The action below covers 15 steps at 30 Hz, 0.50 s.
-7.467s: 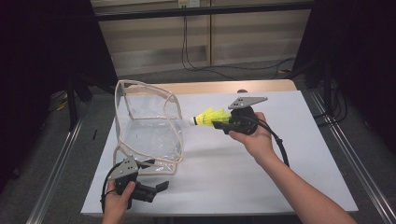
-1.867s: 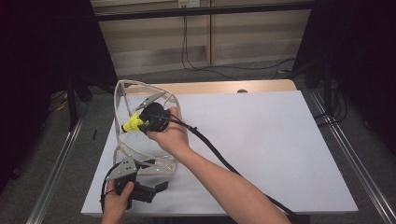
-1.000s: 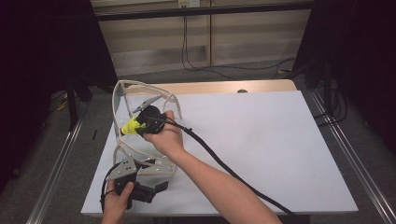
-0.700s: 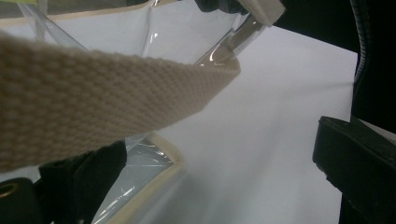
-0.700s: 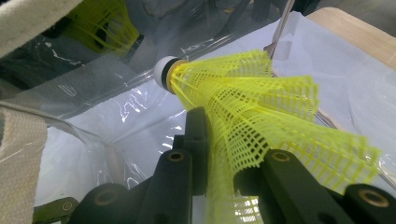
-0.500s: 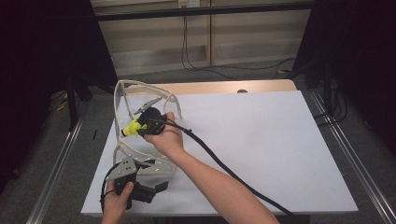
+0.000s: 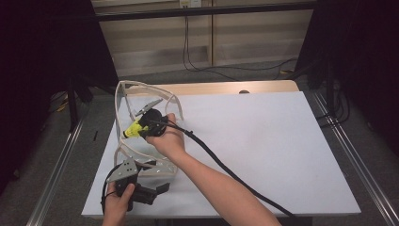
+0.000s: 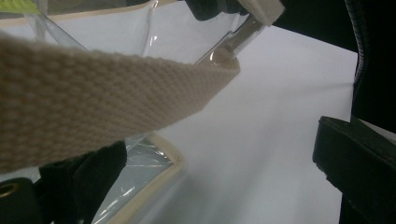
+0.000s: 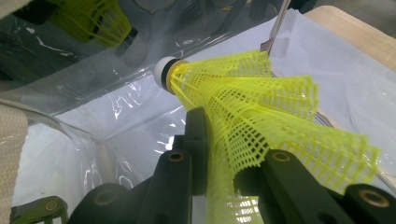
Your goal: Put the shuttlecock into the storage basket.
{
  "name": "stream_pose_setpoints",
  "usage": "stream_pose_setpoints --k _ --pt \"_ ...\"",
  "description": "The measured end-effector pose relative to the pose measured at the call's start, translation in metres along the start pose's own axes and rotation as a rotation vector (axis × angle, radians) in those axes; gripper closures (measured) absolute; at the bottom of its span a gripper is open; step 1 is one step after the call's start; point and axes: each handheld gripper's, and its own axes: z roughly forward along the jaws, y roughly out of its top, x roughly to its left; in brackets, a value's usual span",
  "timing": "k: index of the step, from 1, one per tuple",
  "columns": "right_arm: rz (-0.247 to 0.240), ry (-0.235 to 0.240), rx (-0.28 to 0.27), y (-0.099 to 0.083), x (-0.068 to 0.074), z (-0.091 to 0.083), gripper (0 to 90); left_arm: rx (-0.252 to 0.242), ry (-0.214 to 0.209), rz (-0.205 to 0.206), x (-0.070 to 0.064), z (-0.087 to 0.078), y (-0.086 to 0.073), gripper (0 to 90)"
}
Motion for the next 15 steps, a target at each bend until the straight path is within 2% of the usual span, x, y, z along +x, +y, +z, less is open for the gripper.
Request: stream_pose_setpoints --k 15 --pt "-0.014 -0.010 0.025 -0.0027 -0.0003 0.0103 78.9 0.001 0.003 0.001 -0.0001 0.0001 -0.0002 3.0"
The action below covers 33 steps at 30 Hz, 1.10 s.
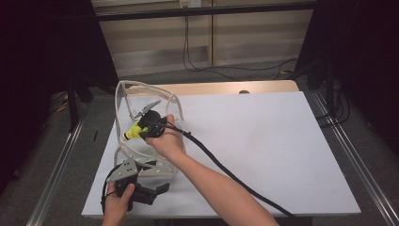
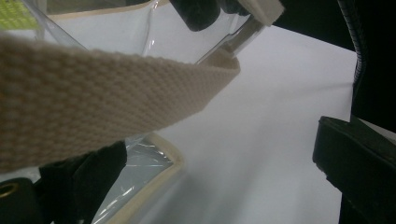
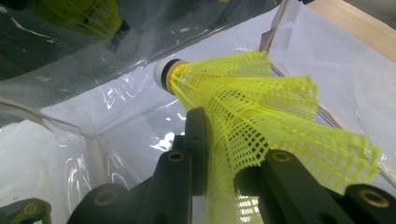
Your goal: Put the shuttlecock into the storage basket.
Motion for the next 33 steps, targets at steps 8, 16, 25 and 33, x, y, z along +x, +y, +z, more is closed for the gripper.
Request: stream_pose_setpoints --k 8,16,25,33 --pt "0.090 -0.048 0.036 0.001 -0.004 0.003 17.5 -0.001 0.001 -0.002 0.000 0.000 0.000 2.9" --pt "0.104 -0.007 0.012 0.004 -0.007 -0.015 18.8 0.000 -0.003 -0.004 0.000 0.000 0.000 2.7" --pt "0.070 0.022 -0.020 0.008 0.002 -0.027 17.7 0.004 -0.002 0.000 0.000 0.000 0.000 2.7" --pt "0.055 0.028 -0.032 0.014 0.002 -0.041 15.8 0.006 -0.001 0.004 0.000 0.000 0.000 2.8"
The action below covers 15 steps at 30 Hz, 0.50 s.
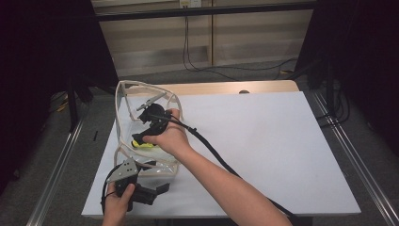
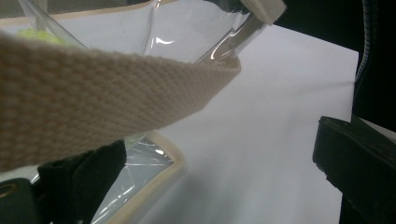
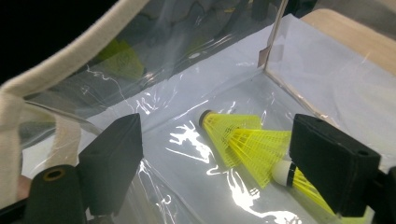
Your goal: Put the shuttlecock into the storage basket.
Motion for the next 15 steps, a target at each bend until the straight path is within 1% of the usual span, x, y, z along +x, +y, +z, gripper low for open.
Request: stream_pose_setpoints --k 3,5,13,15 --pt "-0.005 0.011 -0.004 0.002 0.000 -0.007 15.7 0.000 0.000 0.001 0.000 0.000 0.000 2.8" --pt "-0.009 0.005 -0.005 0.003 0.000 -0.013 14.2 -0.002 0.000 -0.003 0.000 0.000 0.000 2.8" --pt "-0.031 0.045 -0.038 0.001 -0.001 -0.037 13.1 0.001 0.002 -0.004 -0.001 0.000 0.000 2.7" --pt "-0.025 0.058 -0.043 -0.001 -0.002 -0.043 12.6 0.000 0.002 -0.006 -0.002 0.001 0.000 2.7"
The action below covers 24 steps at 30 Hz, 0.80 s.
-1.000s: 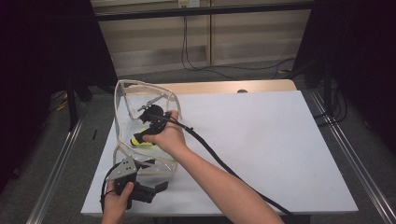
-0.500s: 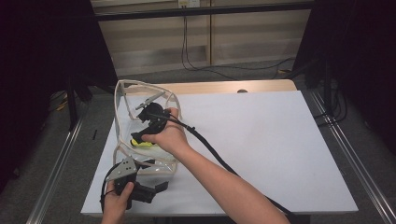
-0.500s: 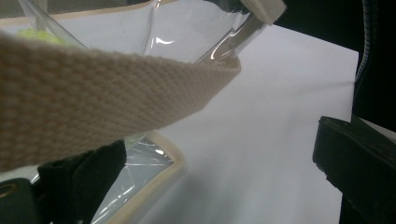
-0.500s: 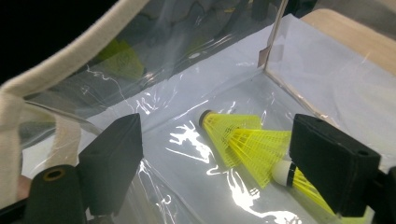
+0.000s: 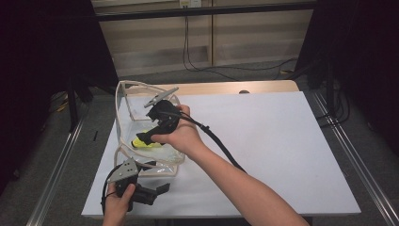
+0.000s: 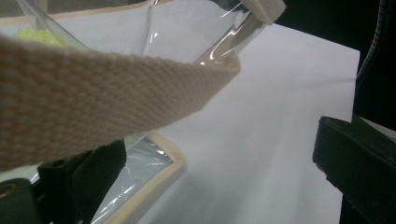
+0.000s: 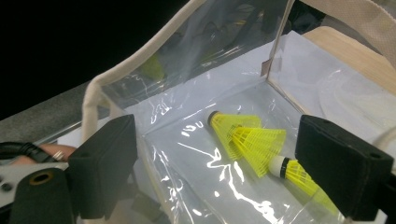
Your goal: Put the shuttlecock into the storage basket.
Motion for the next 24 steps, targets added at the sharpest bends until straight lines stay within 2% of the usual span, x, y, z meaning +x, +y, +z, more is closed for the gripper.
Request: stream_pose_setpoints --k 7,8,14,24 --pt "-0.006 0.016 -0.024 -0.007 -0.005 -0.022 11.2 0.006 0.005 0.007 0.000 -0.001 0.000 2.9" --pt "-0.007 0.024 -0.028 -0.008 -0.006 -0.025 11.2 0.007 0.017 0.008 -0.001 -0.001 0.000 3.0" --pt "-0.004 0.051 -0.050 -0.017 -0.010 -0.043 10.2 0.007 0.007 0.009 -0.001 -0.001 0.000 3.0" --pt "-0.021 0.057 -0.073 -0.036 -0.021 -0.072 9.9 0.007 0.014 0.009 -0.002 -0.001 0.000 3.0"
